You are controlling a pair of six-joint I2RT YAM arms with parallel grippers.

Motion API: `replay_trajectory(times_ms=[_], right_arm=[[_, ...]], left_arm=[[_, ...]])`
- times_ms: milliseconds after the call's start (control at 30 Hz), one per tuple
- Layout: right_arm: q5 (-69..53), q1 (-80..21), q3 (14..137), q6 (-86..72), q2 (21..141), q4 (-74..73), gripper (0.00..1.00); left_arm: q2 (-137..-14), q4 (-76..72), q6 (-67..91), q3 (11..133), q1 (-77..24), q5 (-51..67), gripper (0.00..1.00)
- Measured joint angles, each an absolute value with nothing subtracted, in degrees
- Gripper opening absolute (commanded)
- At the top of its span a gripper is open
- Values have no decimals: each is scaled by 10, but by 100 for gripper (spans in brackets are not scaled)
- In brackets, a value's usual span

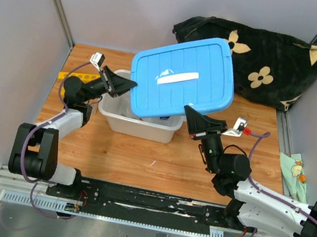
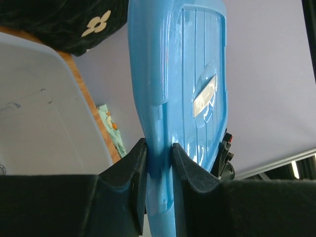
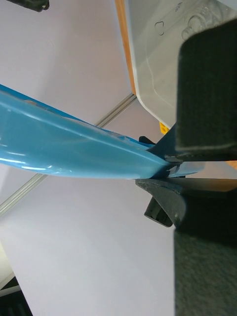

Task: Organize the chemistry lab equipment
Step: Close the lid of the storage box.

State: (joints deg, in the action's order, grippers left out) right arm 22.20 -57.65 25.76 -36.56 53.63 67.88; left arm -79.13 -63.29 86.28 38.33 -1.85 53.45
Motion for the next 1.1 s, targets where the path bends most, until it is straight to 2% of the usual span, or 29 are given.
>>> replay_trajectory(times_ms=[200,267,500,833,1100], right_arm=[[221,-577,258,-372,519,648,40],[222,-577,258,-373,509,625,47],[227,-577,251,-372,458,561,50],[258,-577,192,-363,365,489,50],[283,-577,172,-345,303,470,53]], left_arm=[[-791,-645,869,376,-13,544,2],[-791,-645,872,376,-7,555,0],[-782,-626,875,376,49,597,0],[-761,-401,769,426,102,634,0],[-787,-289,695,457,122,630,0]])
